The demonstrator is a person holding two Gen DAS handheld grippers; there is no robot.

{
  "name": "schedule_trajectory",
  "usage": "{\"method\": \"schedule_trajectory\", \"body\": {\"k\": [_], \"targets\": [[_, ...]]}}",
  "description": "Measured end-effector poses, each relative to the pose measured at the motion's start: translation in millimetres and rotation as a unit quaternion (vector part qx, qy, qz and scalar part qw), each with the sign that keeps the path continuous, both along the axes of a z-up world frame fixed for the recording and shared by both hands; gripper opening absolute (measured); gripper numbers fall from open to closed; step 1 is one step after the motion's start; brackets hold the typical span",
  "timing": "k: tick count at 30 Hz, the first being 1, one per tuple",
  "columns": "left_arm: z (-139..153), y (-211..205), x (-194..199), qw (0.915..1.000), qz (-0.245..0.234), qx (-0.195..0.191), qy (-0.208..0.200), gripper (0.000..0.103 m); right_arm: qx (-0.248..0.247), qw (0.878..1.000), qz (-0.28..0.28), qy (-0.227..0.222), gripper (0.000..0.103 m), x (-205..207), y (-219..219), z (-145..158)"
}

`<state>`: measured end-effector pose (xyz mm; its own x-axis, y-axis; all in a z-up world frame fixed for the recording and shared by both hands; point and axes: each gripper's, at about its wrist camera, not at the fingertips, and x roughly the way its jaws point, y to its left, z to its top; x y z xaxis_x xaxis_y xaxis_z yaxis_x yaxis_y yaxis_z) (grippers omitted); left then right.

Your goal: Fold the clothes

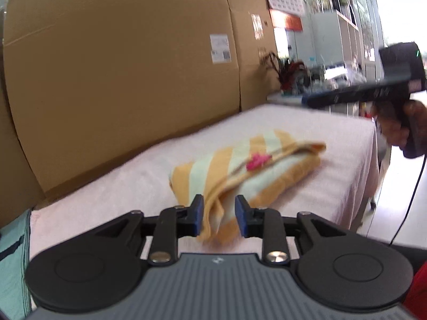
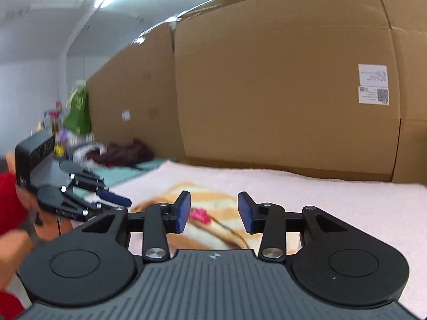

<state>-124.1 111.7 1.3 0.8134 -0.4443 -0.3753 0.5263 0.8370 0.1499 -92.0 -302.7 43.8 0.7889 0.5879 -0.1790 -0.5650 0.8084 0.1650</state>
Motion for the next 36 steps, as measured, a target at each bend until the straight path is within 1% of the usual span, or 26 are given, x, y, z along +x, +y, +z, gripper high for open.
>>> {"method": "schedule_trajectory", "body": {"k": [1, 2, 3, 4, 7, 8, 9, 10, 12, 13, 15, 18, 20, 21, 22, 23, 24, 25, 27, 28, 30, 31, 33, 36], "targets": [[2.7, -5.7, 8.2, 0.9999, 0.01, -0.01, -0.006, 0.03, -0.004, 0.999, -0.039, 0.003, 0.032, 12.3, 0.4, -3.8], [5.3, -11.3, 16.5, 0.9996, 0.019, -0.02, -0.011, 0.03, -0.017, 0.996, -0.085, 0.006, 0.02, 25.9, 0.9, -8.8], [8.0, -17.0, 24.7, 0.999, 0.029, -0.029, -0.017, 0.03, -0.026, 0.992, -0.12, 0.017, 0.012, 33.5, 23.6, -13.8], [2.6, -21.5, 32.3, 0.9987, 0.037, -0.034, -0.011, 0.029, -0.026, 0.991, -0.128, 0.032, 0.012, 39.7, 34.5, -20.5], [-25.0, -33.4, 54.3, 0.9973, 0.057, -0.04, 0.022, 0.029, -0.019, 0.988, -0.133, 0.078, 0.012, 58.6, 53.9, -42.0], [-34.2, -37.3, 61.6, 0.9965, 0.064, -0.042, 0.033, 0.029, -0.036, 0.987, -0.134, 0.079, 0.013, 59.0, 61.9, -49.5], [-43.4, -41.3, 68.9, 0.9955, 0.071, -0.044, 0.044, 0.026, -0.059, 0.986, -0.136, 0.075, 0.013, 57.9, 70.2, -57.1], [-51.5, -40.9, 66.8, 0.9948, 0.074, -0.054, 0.044, 0.023, -0.081, 0.985, -0.138, 0.065, 0.013, 50.4, 80.1, -63.8], [-53.8, -33.5, 52.8, 0.9936, 0.06, -0.082, 0.049, 0.024, -0.098, 0.985, -0.137, 0.042, 0.013, 35.9, 87.6, -72.4], [-56.3, -29.7, 47.6, 0.9929, 0.055, -0.092, 0.051, 0.027, -0.101, 0.985, -0.135, 0.031, 0.013, 28.3, 88.9, -76.3], [-62.3, -23.2, 40.2, 0.9923, 0.05, -0.103, 0.049, 0.027, -0.113, 0.985, -0.133, 0.015, 0.013, 22.3, 91.0, -80.6], [-53.5, -19.9, 39.8, 0.9909, 0.057, -0.109, 0.055, 0.027, -0.121, 0.984, -0.132, 0.022, 0.013, 30.4, 97.1, -79.4], [-40.2, -17.7, 38.9, 0.9904, 0.065, -0.118, 0.03, 0.028, -0.125, 0.984, -0.125, 0.031, 0.013, 38.4, 96.8, -73.7], [-33.0, -16.5, 38.4, 0.9898, 0.07, -0.123, 0.015, 0.034, -0.122, 0.984, -0.122, 0.034, 0.016, 41.7, 95.0, -69.5], [-25.7, -15.4, 37.9, 0.9889, 0.075, -0.128, 0.0, 0.05, -0.112, 0.985, -0.123, 0.034, 0.018, 43.3, 92.8, -64.9], [-19.1, -14.1, 42.8, 0.987, 0.084, -0.137, -0.009, 0.057, -0.1, 0.986, -0.127, 0.033, 0.018, 46.1, 91.6, -59.8], [-14.9, -13.3, 51.6, 0.9851, 0.092, -0.146, -0.008, 0.06, -0.089, 0.987, -0.13, 0.031, 0.019, 49.4, 90.6, -54.4], [-13.7, -14.2, 61.5, 0.9837, 0.097, -0.151, -0.001, 0.058, -0.077, 0.988, -0.134, 0.03, 0.019, 52.7, 89.7, -49.1], [-20.1, -19.1, 84.0, 0.9807, 0.109, -0.158, 0.034, 0.054, -0.074, 0.987, -0.143, 0.03, 0.02, 63.4, 97.8, -42.7], [-25.7, -22.2, 94.5, 0.9783, 0.116, -0.162, 0.056, 0.047, -0.074, 0.986, -0.147, 0.031, 0.021, 68.9, 102.4, -39.7], [-39.4, -27.6, 101.3, 0.9767, 0.127, -0.156, 0.075, 0.041, -0.084, 0.984, -0.151, 0.044, 0.027, 80.2, 118.5, -40.8], [-46.5, -30.3, 103.3, 0.9761, 0.132, -0.152, 0.082, 0.041, -0.091, 0.983, -0.153, 0.053, 0.028, 86.8, 124.3, -44.5], [-51.1, -31.9, 94.2, 0.9793, 0.131, -0.137, 0.071, 0.042, -0.09, 0.981, -0.156, 0.067, 0.03, 90.6, 120.8, -54.5], [-53.3, -26.4, 83.7, 0.9792, 0.129, -0.14, 0.07, 0.042, -0.087, 0.979, -0.161, 0.088, 0.03, 94.8, 113.1, -70.0]]}}
